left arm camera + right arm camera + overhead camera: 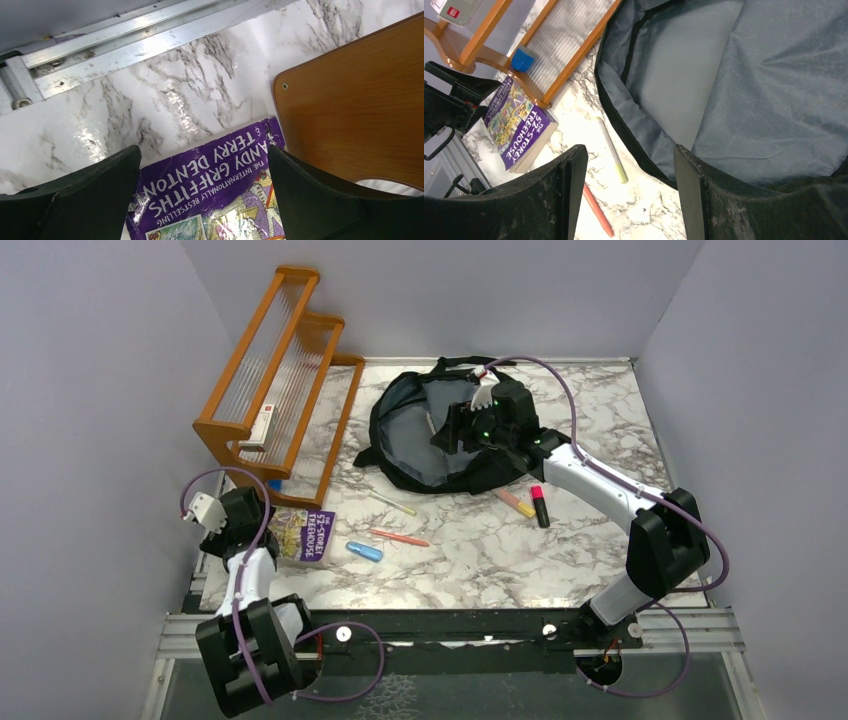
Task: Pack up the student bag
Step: Move the book to the center of the board.
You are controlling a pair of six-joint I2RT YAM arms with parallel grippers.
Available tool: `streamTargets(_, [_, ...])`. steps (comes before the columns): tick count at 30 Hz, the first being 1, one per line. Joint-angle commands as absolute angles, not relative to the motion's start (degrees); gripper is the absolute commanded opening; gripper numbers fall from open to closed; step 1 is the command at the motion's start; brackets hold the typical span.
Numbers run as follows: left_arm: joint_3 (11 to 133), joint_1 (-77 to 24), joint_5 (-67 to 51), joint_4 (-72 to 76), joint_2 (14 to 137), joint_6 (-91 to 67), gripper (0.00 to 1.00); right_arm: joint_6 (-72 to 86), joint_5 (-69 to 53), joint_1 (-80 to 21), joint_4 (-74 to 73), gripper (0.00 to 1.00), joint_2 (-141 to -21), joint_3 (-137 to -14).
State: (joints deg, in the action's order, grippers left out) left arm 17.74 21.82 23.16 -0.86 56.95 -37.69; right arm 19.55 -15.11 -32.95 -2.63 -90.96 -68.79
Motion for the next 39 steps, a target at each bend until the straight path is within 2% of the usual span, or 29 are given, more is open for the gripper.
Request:
streamTargets(1, [17.9,22.1,14.2,-5.1,55.9,-43.9,0.95,20.5,-16.4,-33.3,-0.9,0.68,-90.9,-69.5])
streamTargets(13, [13.9,21.3,2.7,-12.0,51.1,-54.9,0.91,21.3,-16.3,-33.3,-1.2,0.69,-90.7,-69.1])
streamTargets(23, [13.3,17.9,-3.7,-16.0,50.4,-56.2,0.90,23.8,-22.0,-36.7,-5.4,0.69,-95.2,-69.7])
streamTargets(30, [12.1,11.1,-3.8,-16.0,50.0,-58.4,0.90,27.0,-22.8,-42.7,-2.8,0.69,-98.2,-67.3])
streamTargets(39, [11.2,1.7,-2.7,-16.3,49.0,-61.7,0.91,25.1,-22.2,-43.4,-2.3,0.69,-100.3,-66.4])
